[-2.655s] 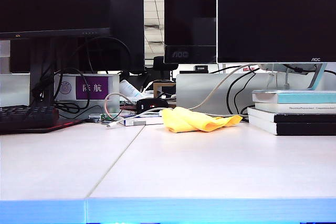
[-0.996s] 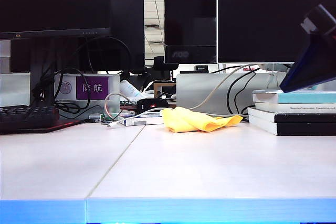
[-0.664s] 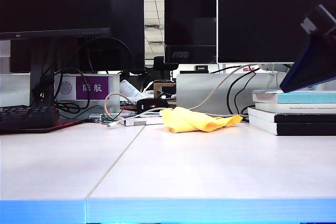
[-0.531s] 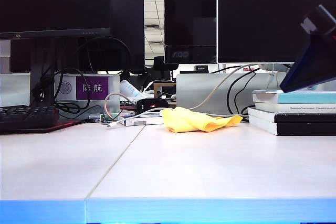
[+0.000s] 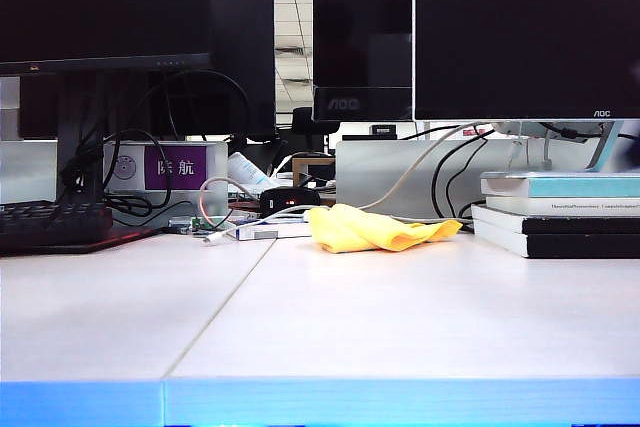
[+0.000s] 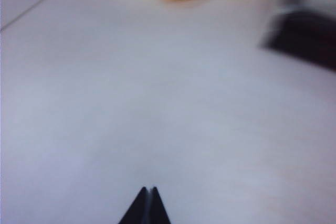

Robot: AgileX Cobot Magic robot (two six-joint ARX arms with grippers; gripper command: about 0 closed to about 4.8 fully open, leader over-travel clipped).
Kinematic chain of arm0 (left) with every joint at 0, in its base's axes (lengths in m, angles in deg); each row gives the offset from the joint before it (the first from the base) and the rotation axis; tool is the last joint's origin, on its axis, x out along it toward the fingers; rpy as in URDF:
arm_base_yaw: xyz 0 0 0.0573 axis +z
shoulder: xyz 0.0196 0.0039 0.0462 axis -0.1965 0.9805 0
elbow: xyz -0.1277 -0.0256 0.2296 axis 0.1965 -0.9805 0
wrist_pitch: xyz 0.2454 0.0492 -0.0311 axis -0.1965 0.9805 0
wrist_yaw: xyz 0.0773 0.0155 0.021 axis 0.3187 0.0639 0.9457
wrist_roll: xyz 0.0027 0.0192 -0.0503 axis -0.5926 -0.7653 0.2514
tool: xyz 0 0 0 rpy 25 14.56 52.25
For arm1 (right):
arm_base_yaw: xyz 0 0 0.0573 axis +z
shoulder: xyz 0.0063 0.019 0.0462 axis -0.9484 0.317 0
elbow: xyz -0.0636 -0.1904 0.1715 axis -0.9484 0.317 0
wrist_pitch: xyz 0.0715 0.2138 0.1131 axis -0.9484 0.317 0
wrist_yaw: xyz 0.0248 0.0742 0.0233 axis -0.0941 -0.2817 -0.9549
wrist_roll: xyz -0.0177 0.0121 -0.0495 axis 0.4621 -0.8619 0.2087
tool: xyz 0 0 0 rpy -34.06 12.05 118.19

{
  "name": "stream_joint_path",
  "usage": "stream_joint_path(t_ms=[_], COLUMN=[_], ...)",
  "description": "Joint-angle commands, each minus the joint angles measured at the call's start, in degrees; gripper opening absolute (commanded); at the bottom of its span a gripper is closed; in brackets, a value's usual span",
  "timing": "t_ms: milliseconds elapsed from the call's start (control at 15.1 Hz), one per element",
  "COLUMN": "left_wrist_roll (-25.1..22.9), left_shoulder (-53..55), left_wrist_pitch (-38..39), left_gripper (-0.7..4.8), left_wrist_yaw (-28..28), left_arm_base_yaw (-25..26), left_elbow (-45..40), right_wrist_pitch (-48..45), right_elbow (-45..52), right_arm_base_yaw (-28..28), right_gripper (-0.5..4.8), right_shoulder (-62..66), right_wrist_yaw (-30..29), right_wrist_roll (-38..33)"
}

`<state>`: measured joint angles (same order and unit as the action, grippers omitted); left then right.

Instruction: Wipe the table from back to front using the rag.

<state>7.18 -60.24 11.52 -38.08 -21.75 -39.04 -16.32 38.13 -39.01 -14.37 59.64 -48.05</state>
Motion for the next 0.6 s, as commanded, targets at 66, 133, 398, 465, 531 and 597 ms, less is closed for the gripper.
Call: stream_joint_path(t_ms=[66, 133, 398, 465, 531, 597], left_wrist_roll=[0.15, 0.15, 0.15, 0.15, 0.15, 0.15], left_shoulder=[-0.13, -0.13, -0.13, -0.13, -0.13, -0.13], left_wrist_pitch=[1.01, 1.01, 1.01, 1.01, 1.01, 1.01], left_gripper=[-0.05, -0.05, -0.05, -0.05, -0.05, -0.05], left_wrist_yaw=[-0.17, -0.17, -0.17, -0.17, -0.17, -0.15], left_arm_base_yaw=[0.07, 0.07, 0.07, 0.07, 0.07, 0.07], left_elbow=[-0.13, -0.13, -0.13, -0.13, -0.13, -0.13], right_wrist_pitch=[-7.19, -8.59, -12.41, -12.41, -12.26, -9.25], right_elbow=[4.9, 5.99, 12.57, 13.86, 15.23, 15.19], right_arm_base_yaw=[-6.49, -7.54, -13.55, -14.75, -16.13, -17.57], right_gripper=[0.04, 0.04, 0.04, 0.04, 0.04, 0.04], right_shoulder=[-6.86, -8.35, -17.86, -19.76, -21.81, -23.58], right_wrist_yaw=[0.66, 0.59, -0.07, -1.11, -2.1, -3.13], right_wrist_roll=[-0.15, -0.15, -0.17, -0.17, -0.22, -0.2])
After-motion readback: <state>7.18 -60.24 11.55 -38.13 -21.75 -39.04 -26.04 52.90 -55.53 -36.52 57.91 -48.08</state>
